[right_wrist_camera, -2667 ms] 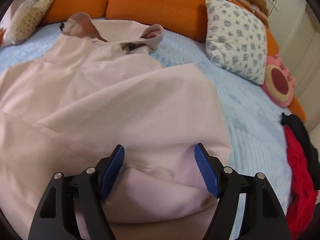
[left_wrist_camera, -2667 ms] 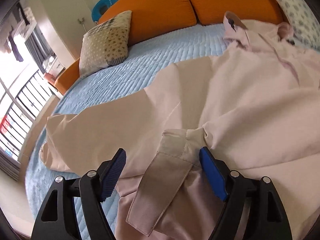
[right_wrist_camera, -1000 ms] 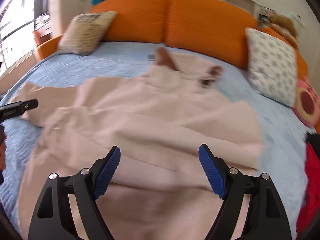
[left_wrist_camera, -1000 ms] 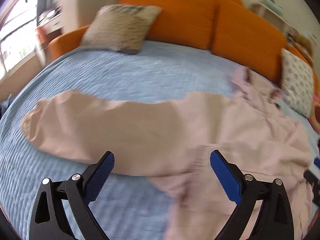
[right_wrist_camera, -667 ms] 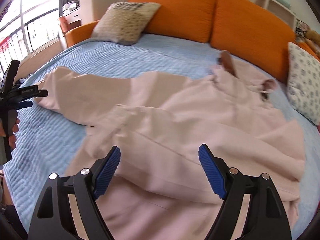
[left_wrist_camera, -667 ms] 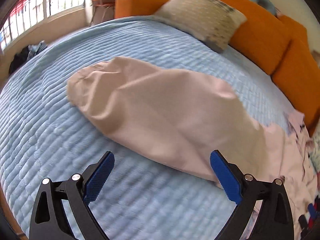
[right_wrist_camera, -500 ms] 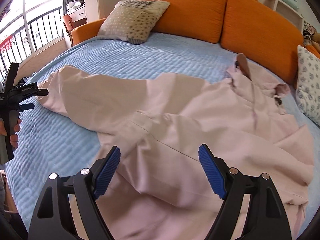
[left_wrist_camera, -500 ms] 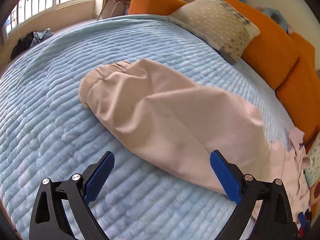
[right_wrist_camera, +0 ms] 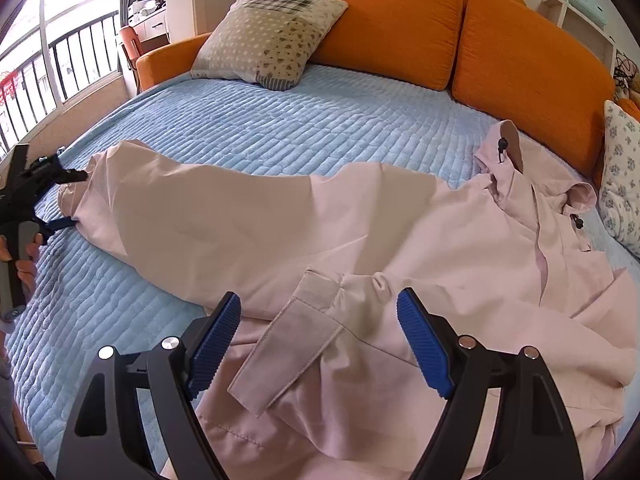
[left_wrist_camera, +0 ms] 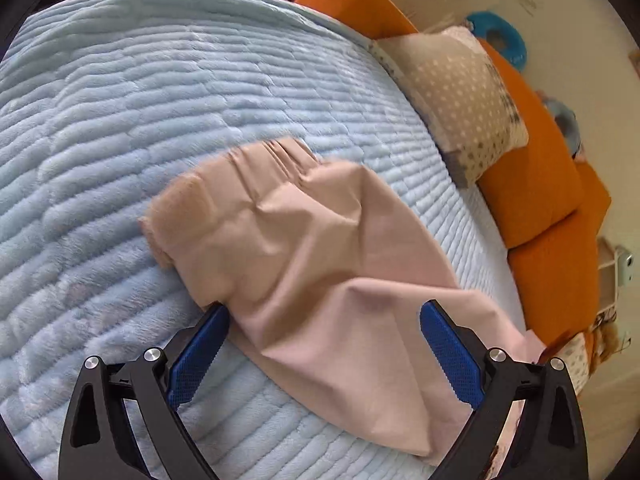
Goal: Fold large clothes
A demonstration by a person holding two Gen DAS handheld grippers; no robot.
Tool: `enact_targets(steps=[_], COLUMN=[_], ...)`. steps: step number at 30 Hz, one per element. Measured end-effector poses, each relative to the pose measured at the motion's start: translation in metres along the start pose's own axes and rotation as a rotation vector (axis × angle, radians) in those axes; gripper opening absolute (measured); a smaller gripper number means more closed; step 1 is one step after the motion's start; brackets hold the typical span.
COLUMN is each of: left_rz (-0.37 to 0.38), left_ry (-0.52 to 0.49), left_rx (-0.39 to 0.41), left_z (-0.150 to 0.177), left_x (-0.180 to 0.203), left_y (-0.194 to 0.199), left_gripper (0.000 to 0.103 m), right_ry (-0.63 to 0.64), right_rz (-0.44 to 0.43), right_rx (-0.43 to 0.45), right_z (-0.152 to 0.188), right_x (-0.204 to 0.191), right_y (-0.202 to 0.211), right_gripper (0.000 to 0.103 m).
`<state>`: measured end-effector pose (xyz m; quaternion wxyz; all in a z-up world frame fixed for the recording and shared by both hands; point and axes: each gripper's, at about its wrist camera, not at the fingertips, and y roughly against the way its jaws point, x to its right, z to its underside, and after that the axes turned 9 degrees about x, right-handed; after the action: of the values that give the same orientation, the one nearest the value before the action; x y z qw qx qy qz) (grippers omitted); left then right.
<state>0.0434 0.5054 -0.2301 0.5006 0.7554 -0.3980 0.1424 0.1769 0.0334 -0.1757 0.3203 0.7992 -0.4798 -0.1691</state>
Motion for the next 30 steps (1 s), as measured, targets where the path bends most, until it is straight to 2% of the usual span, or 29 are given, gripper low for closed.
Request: enact_targets(steps=[2,7,9,14,18,19,21,22,23,25,28,30], left_rz=[0.0,-0.073,-0.069,-0.048,-0.026,-0.031,-0.04,-0.012,0.0,0.008,0.007,0.015], left_ry=[0.026,0.018,0.02,0.018,0.066,0.07,0.074,0.094,0.103,0.101,0.067,0.073], left_rx=[0.006,0.012,0.001,0.041,0.068,0.078,0.078,0.061,0.047,0.05,0.077,0.089], left_z=[-0.003,-0.012,-0.013,-0.018,-0.025,-0.026,-0.028,-0.027,-0.026,-0.021,-0.016,-0.016], left_x=[-0.009,-0.026,-0.03,-0.026,-0.028,-0.028,-0.03,-0.034,-0.036,-0.038,-0.034,-0.032], left_y=[0.006,0.01,0.005,-0.008,-0.015,-0.016,-0.02,-0.023,-0.026,-0.027,-0.021,-0.014], left_gripper=[0.097,0.097,0.097,0.097,0.095,0.075,0.044,0.027,0.019,0.013,0.01,0.01], right_ry=[0.009,0.01,0.009,0.023,0.023,0.011,-0.01,-0.021,-0.032,-0.064,-0.108,-0.129], right_rz=[0.0,-0.013,-0.02,-0.024,-0.018,-0.021,-0.032,-0.037,-0.042,-0.054,-0.07,-0.065], right_rx=[-0.004,-0.018,-0.02,-0.018,0.002,0.011,0.031,0.039,0.044,0.049,0.036,0.018], right_z=[0.001,0.006,0.007,0.011,0.012,0.011,0.011,0.01,0.009,0.008,0.01,0.017], right_x=[-0.003,-0.01,-0.014,-0.025,-0.023,-0.019,-0.014,-0.01,-0.006,0.001,0.011,0.015], right_y=[-0.003,-0.012,-0.015,-0.021,-0.02,-0.019,-0.016,-0.015,-0.013,-0.011,-0.013,-0.016], right_gripper=[0.08,0.08,0.08,0.08,0.079,0.079,0.079,0.073,0.06,0.041,0.033,0.032])
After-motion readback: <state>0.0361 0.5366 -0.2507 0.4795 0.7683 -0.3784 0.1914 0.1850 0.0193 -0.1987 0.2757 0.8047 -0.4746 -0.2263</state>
